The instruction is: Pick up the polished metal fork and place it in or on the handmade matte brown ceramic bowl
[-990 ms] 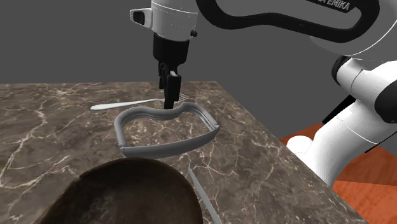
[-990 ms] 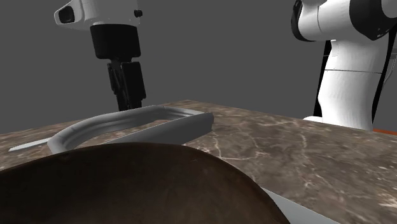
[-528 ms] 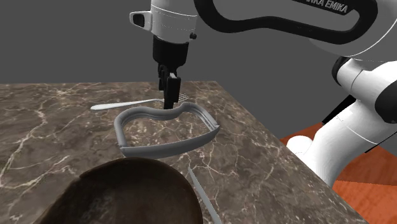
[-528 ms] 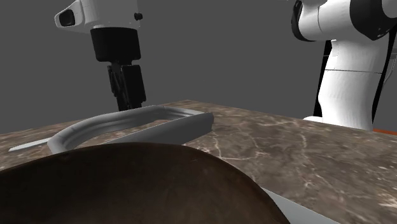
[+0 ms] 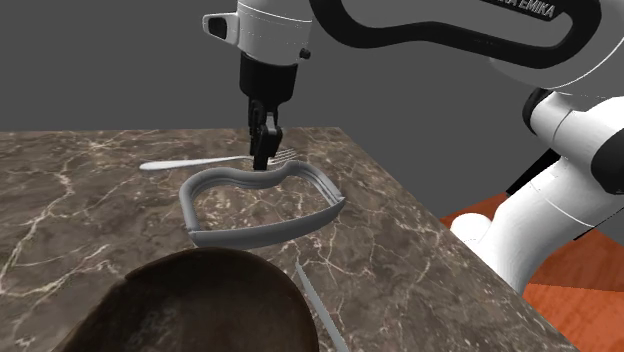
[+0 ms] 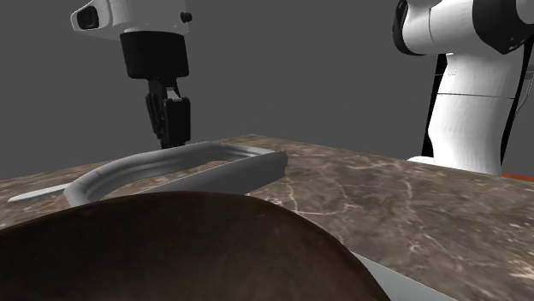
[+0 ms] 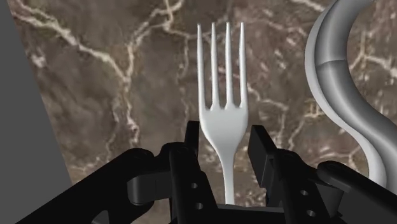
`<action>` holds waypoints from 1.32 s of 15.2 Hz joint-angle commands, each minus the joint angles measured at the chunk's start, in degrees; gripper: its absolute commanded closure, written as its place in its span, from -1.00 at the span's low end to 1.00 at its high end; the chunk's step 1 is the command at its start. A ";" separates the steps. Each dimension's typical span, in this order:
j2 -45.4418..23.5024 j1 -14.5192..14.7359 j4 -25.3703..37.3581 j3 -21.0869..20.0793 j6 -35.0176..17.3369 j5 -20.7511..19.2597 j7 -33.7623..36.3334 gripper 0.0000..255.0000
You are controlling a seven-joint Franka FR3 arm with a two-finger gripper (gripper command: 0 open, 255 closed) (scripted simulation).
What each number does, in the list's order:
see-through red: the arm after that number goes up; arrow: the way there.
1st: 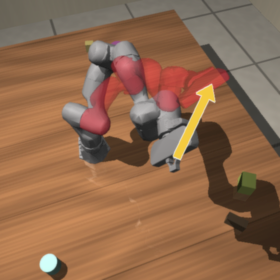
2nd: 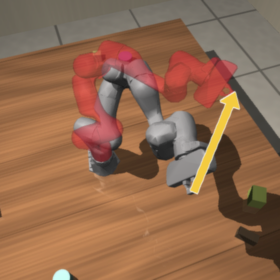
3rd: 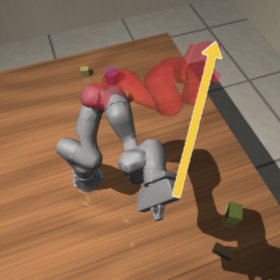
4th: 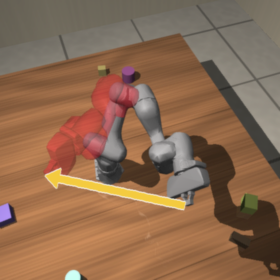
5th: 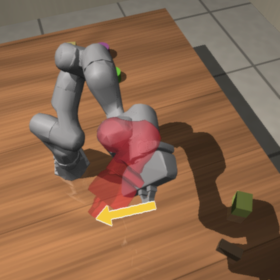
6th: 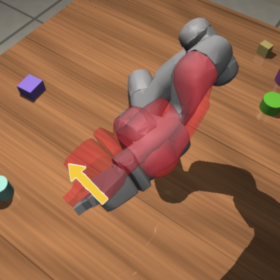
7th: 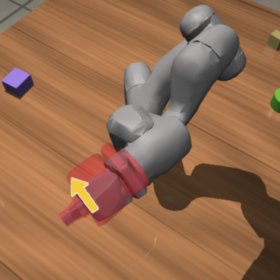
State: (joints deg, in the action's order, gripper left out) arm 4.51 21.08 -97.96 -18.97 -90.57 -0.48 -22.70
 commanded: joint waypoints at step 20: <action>-5.64 0.36 20.22 -0.58 15.53 -2.02 1.00 1.00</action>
State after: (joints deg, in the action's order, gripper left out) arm -0.63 21.40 -79.27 -19.51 -76.14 -2.33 -21.70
